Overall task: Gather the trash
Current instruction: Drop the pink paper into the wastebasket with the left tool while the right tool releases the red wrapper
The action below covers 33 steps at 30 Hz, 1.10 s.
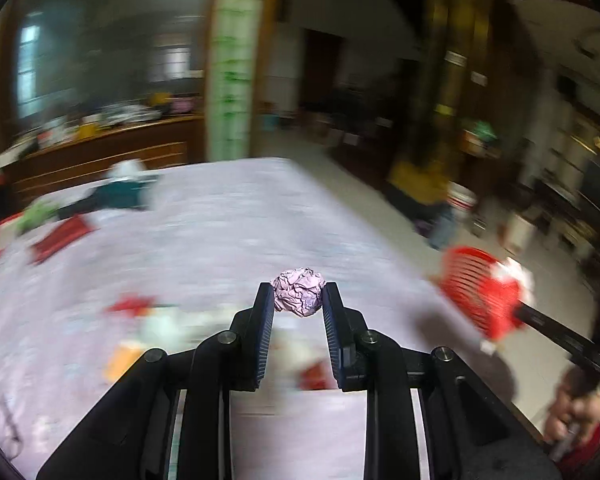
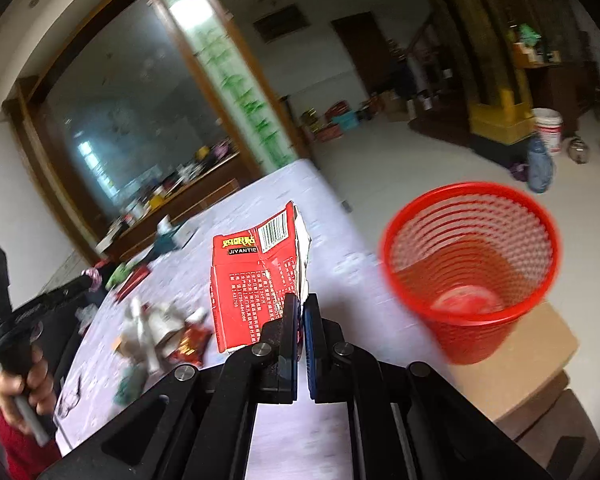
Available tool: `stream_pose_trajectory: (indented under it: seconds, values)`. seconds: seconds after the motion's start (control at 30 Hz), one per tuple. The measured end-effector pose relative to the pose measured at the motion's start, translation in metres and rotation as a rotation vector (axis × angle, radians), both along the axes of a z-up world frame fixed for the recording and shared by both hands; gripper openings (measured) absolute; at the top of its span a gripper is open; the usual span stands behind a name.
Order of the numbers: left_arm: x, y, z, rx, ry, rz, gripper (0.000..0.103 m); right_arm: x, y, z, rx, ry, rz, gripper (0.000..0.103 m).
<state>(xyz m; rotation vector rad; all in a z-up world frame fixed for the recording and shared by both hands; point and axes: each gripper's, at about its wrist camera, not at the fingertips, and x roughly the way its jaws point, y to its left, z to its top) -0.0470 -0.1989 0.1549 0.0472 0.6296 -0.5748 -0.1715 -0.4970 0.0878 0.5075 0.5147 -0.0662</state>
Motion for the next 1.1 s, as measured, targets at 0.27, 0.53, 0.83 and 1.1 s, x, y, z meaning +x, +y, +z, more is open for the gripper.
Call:
stream_pose_trajectory:
  seconds: [0.27, 0.53, 0.83, 1.1]
  values:
    - [-0.022, -0.161, -0.023, -0.010, 0.087, -0.295, 0.024, -0.032, -0.071, 0.008, -0.030, -0.015, -0.225, 0.004]
    - [-0.008, -0.273, -0.043, -0.005, 0.153, -0.404, 0.024, -0.023, -0.124, 0.003, -0.053, 0.048, -0.363, 0.004]
    - [0.016, -0.303, -0.071, -0.021, 0.263, -0.363, 0.052, -0.002, -0.141, -0.010, -0.061, 0.102, -0.363, 0.019]
    - [-0.026, -0.206, -0.042, -0.017, 0.126, -0.216, 0.071, -0.021, -0.091, 0.007, -0.111, 0.030, -0.252, 0.046]
